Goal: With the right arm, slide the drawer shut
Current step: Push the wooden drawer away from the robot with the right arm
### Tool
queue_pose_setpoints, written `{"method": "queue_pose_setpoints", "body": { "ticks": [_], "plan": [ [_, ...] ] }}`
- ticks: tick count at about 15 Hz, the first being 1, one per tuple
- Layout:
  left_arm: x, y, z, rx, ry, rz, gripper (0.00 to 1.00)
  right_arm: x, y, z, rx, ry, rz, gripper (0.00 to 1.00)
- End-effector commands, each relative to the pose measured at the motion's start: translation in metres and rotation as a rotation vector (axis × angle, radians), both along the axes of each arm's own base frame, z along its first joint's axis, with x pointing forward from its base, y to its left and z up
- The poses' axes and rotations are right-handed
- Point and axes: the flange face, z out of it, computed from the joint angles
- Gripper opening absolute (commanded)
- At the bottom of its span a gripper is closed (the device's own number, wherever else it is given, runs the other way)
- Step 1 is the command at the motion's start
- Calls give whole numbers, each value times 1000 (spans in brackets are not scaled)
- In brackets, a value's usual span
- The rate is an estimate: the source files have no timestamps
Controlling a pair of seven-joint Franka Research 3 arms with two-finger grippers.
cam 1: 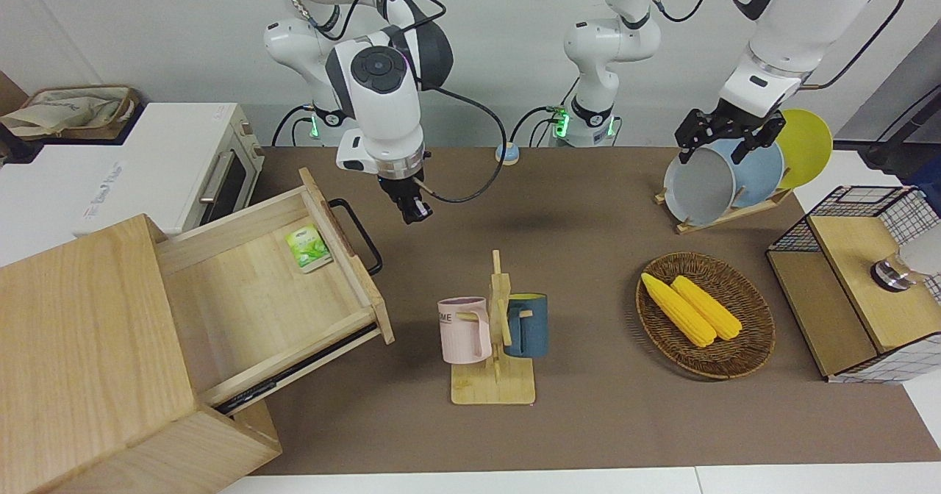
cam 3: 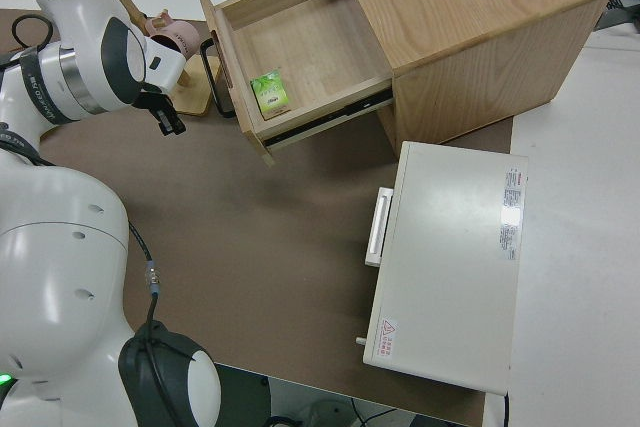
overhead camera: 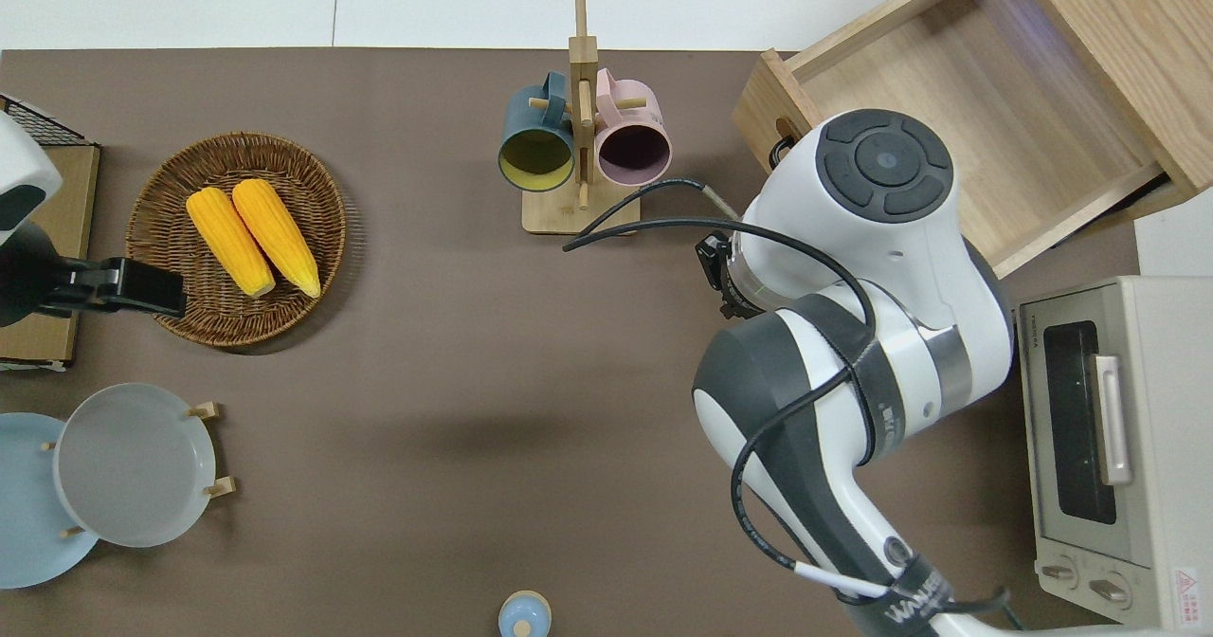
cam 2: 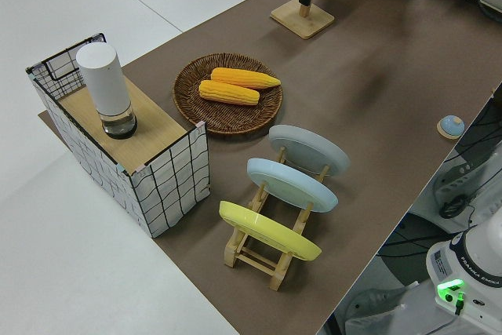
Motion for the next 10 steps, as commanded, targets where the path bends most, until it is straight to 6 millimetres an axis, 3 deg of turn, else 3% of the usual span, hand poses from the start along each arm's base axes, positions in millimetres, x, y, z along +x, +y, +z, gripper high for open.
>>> {"method": "queue_pose_setpoints", "body": {
  "ticks": [1, 10],
  "plan": [
    [2, 1, 4, 16, 5, -12, 993, 13, -3, -11, -28, -35, -31, 0],
    [2, 1, 4, 16, 5, -12, 993, 43, -26, -9, -23, -63, -75, 0]
  ]
}}
